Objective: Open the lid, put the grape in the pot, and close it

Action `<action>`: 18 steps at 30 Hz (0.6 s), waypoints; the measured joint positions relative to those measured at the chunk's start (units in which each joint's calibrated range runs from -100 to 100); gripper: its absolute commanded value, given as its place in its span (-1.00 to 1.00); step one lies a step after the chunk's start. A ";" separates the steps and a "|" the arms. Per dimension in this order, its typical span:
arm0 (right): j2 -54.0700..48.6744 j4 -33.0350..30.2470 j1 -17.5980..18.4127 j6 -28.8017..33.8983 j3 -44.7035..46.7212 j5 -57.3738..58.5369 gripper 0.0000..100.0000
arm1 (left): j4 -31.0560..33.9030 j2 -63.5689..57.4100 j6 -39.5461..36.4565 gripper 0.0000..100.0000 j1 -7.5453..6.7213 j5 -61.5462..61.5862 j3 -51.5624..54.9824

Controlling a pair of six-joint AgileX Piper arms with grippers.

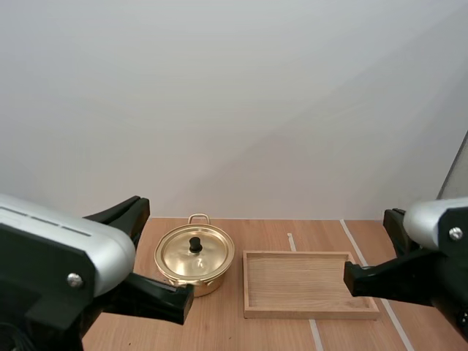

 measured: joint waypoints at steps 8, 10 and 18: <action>-0.87 7.45 -1.87 0.00 3.06 5.79 -1.00 | 4.76 -1.87 -1.27 -0.97 1.08 1.23 4.49; -0.87 7.53 -1.87 0.00 3.17 12.33 -1.00 | 6.93 -1.87 -1.27 -0.97 1.08 2.19 4.64; -1.02 6.99 -1.87 0.00 9.16 -8.05 -1.00 | 7.22 -1.87 -1.27 -0.97 1.08 -5.82 8.81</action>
